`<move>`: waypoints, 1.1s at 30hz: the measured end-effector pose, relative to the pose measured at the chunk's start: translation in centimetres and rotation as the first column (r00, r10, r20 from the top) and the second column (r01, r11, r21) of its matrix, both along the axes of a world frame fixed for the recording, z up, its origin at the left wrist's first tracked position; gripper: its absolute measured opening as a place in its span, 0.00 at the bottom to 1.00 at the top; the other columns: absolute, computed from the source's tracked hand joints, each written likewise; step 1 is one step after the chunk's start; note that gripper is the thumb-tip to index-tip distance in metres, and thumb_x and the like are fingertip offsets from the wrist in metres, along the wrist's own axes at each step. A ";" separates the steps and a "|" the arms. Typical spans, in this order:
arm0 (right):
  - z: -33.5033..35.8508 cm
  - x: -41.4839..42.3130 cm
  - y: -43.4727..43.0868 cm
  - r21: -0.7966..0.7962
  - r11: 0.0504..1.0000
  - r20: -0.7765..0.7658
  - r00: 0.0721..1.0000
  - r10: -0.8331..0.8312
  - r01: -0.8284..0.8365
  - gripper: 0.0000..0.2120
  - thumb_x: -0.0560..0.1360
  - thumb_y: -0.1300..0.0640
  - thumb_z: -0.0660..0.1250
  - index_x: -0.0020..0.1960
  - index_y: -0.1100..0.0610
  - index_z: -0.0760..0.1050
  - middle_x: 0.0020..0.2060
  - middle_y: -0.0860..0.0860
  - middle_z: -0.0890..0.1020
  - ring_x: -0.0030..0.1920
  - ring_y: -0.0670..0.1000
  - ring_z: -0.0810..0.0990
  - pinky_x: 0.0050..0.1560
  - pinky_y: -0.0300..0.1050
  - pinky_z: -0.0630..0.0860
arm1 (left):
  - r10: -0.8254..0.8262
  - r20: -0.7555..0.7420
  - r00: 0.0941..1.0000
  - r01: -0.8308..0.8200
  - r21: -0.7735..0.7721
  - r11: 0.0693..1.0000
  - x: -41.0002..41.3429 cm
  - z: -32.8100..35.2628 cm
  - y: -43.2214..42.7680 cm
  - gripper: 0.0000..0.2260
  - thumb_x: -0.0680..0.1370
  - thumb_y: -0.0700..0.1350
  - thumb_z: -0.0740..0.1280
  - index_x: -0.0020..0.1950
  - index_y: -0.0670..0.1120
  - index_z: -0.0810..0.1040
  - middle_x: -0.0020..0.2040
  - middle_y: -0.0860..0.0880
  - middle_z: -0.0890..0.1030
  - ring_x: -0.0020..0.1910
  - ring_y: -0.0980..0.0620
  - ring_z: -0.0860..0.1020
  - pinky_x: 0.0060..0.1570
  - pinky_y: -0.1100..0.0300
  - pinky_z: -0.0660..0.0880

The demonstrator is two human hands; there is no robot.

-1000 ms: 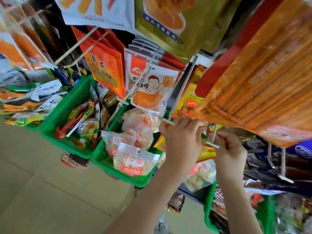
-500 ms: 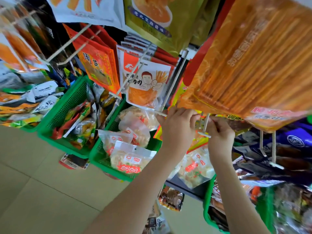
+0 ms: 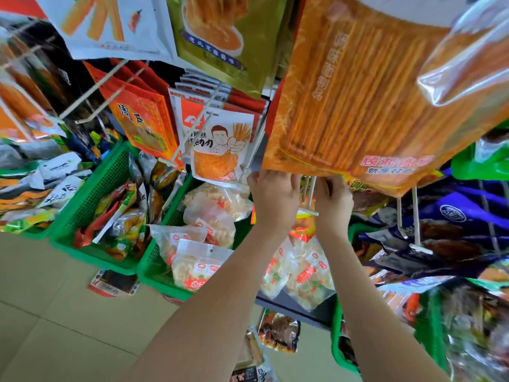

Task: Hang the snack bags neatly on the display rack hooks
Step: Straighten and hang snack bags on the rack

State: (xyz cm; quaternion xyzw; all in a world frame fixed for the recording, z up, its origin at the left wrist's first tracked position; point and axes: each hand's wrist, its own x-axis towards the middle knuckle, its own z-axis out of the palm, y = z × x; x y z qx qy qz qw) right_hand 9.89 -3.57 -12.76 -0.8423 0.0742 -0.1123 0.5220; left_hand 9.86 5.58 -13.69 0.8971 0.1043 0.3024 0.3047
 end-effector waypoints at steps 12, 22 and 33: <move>-3.4 0.9 0.6 0.039 0.999 0.277 0.961 -0.013 0.002 0.05 0.76 0.57 0.61 0.42 0.52 0.72 0.33 0.44 0.76 0.33 0.42 0.72 0.35 0.37 0.67 | -0.092 0.234 0.968 0.065 0.117 0.991 1.6 -3.1 0.7 0.13 0.76 0.49 0.59 0.37 0.47 0.80 0.29 0.51 0.78 0.31 0.46 0.74 0.37 0.57 0.57; -5.8 5.2 -0.3 -0.289 0.939 0.360 0.930 -0.073 0.185 0.12 0.74 0.55 0.63 0.55 0.59 0.74 0.50 0.56 0.79 0.55 0.60 0.74 0.57 0.54 0.64 | 0.017 0.243 0.970 -0.098 0.324 0.941 4.2 -5.6 -0.3 0.27 0.70 0.44 0.66 0.69 0.45 0.69 0.69 0.43 0.71 0.67 0.43 0.69 0.64 0.48 0.56; -3.9 -8.5 -1.6 -0.504 0.863 0.085 0.995 0.054 -0.003 0.34 0.65 0.67 0.73 0.68 0.64 0.65 0.63 0.62 0.73 0.63 0.61 0.69 0.59 0.60 0.68 | -0.211 -0.428 0.879 0.283 0.112 0.952 -9.0 -3.8 1.3 0.27 0.73 0.43 0.66 0.71 0.43 0.66 0.72 0.39 0.63 0.68 0.38 0.66 0.65 0.46 0.65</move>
